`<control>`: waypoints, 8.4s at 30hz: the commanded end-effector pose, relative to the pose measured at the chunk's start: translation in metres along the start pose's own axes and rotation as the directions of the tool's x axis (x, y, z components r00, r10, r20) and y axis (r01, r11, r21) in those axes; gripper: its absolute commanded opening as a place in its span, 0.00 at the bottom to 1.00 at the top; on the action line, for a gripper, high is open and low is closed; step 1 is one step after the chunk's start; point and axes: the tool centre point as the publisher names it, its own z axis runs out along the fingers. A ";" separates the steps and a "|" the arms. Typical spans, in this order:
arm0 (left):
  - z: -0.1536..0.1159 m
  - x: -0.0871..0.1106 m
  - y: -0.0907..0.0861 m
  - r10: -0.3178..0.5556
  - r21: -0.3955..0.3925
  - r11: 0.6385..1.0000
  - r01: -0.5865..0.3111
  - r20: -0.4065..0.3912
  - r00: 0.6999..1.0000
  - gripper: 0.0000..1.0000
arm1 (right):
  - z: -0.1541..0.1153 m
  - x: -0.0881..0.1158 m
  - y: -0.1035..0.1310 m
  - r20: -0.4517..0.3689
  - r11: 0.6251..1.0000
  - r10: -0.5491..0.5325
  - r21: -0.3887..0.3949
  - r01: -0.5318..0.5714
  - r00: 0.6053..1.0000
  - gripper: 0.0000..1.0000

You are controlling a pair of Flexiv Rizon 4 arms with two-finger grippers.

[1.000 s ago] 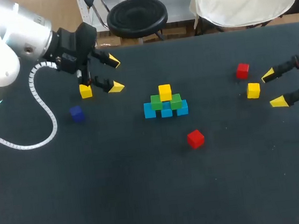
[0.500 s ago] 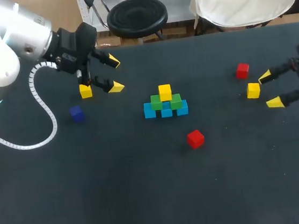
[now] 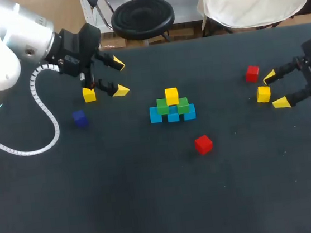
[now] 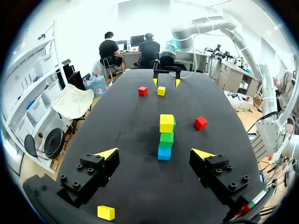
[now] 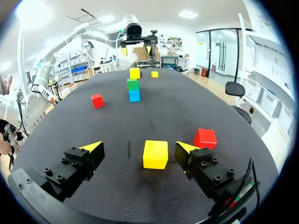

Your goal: Place the blue cubes, place green cubes on the blue cubes, place the yellow cubes on the green cubes, then place the red cubes on the yellow cubes, and place purple cube on the red cubes.

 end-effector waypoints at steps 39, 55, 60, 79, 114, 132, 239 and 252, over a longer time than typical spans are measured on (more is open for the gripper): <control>0.000 0.000 0.001 0.000 0.002 1.000 0.000 -0.002 1.000 1.00 | 0.006 -0.049 0.007 -0.056 1.000 -0.021 -0.014 0.021 0.998 0.00; 0.000 0.000 0.001 0.000 0.002 1.000 0.000 -0.002 1.000 1.00 | 0.034 -0.127 0.020 -0.111 0.986 -0.153 -0.090 0.143 0.982 0.00; 0.000 0.000 0.001 0.000 0.002 1.000 0.000 -0.002 1.000 1.00 | 0.036 -0.131 0.021 -0.112 0.984 -0.164 -0.095 0.154 0.980 0.00; 0.000 0.000 0.001 0.000 0.002 1.000 0.000 -0.002 1.000 1.00 | 0.036 -0.131 0.021 -0.112 0.984 -0.164 -0.095 0.154 0.980 0.00; 0.000 0.000 0.001 0.000 0.002 1.000 0.000 -0.002 1.000 1.00 | 0.113 -0.196 0.075 0.011 0.993 -0.108 -0.052 0.108 0.994 0.00; 0.000 0.000 0.001 0.000 0.002 1.000 0.000 -0.002 1.000 1.00 | 0.120 -0.188 0.080 -0.007 0.994 -0.087 -0.067 0.086 0.996 0.00; 0.000 0.000 0.001 0.000 0.002 1.000 0.000 -0.002 1.000 1.00 | 0.144 -0.164 0.057 -0.031 0.988 -0.107 -0.118 0.103 0.994 0.00; 0.000 0.000 0.001 0.000 0.002 1.000 0.000 -0.002 1.000 1.00 | 0.145 -0.163 0.054 -0.027 0.983 -0.120 -0.145 0.115 0.992 0.00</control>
